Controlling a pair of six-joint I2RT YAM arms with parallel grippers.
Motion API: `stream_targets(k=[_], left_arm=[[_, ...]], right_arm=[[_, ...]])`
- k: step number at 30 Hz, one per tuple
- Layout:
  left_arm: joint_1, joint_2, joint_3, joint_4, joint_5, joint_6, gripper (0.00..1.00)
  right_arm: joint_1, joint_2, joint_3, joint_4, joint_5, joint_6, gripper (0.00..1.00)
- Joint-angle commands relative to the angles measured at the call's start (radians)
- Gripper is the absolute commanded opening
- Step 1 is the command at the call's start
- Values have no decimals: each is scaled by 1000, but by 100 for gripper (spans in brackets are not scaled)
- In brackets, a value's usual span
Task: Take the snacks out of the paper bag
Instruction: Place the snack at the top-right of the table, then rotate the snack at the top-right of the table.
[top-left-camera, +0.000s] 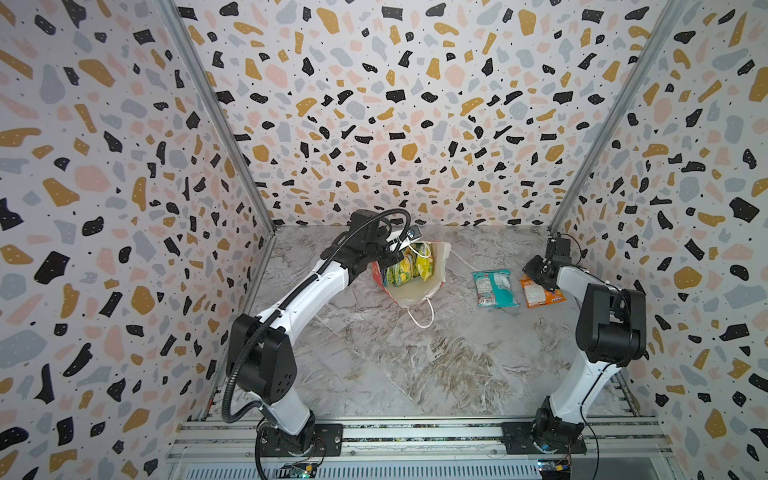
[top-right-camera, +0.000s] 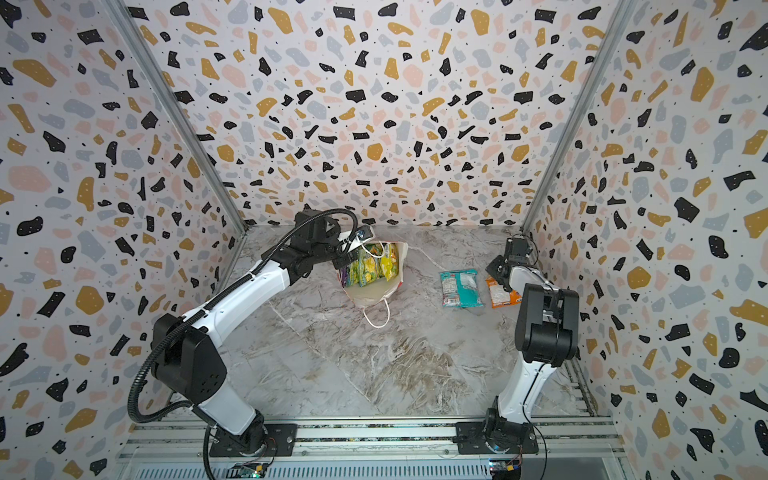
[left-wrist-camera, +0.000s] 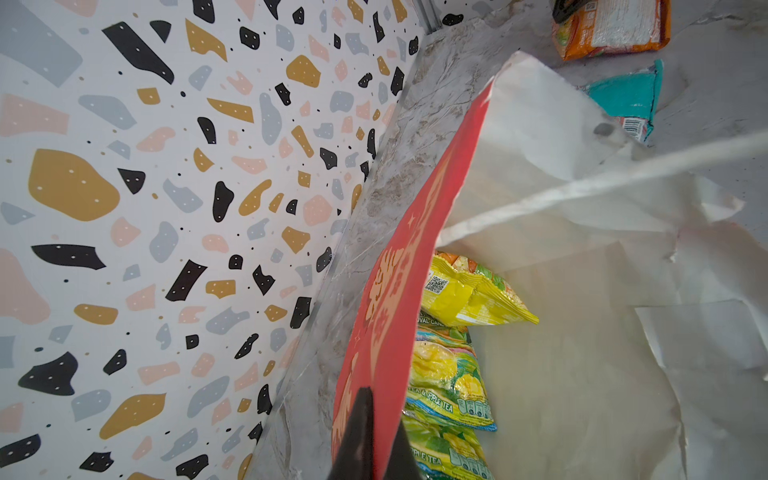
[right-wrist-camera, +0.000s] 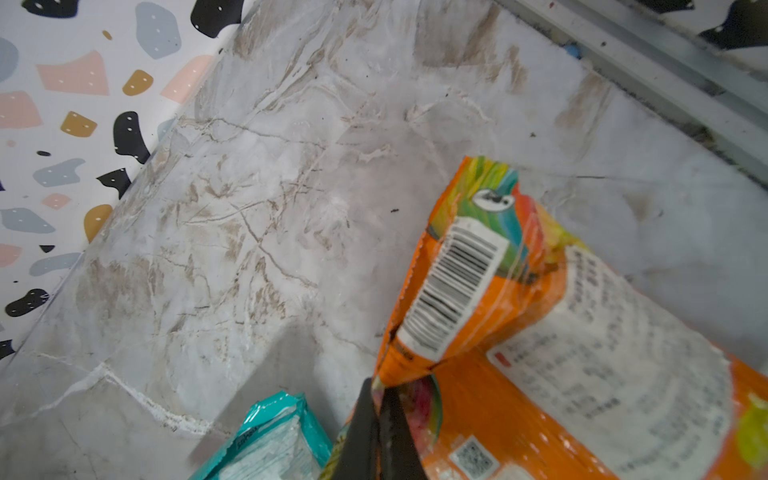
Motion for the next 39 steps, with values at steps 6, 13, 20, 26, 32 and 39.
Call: stream_targets(k=[6,13,20,26,32,39], left_arm=[[-33,-79,-111,108,42,-49,0],[-44,-116,-170,155,45,-101,0],[-44,-177,-247,228,34,-164,0],[-44,-221,-311,302,49,-213,0],[-45,-240,-338,343,23,-286,0],[-52,-298,-401,398,42,-309,0]], right_arm=[[15,-2,29,28,-60,85,7],[6,-19,32,34,-86,127,42],[-52,-181,-67,62,-61,64,56],[-199,-160,-87,83,-154,-121,42],[-239,19,130,-69,-133,-254,1],[-253,153,220,-147,-152,-300,0]])
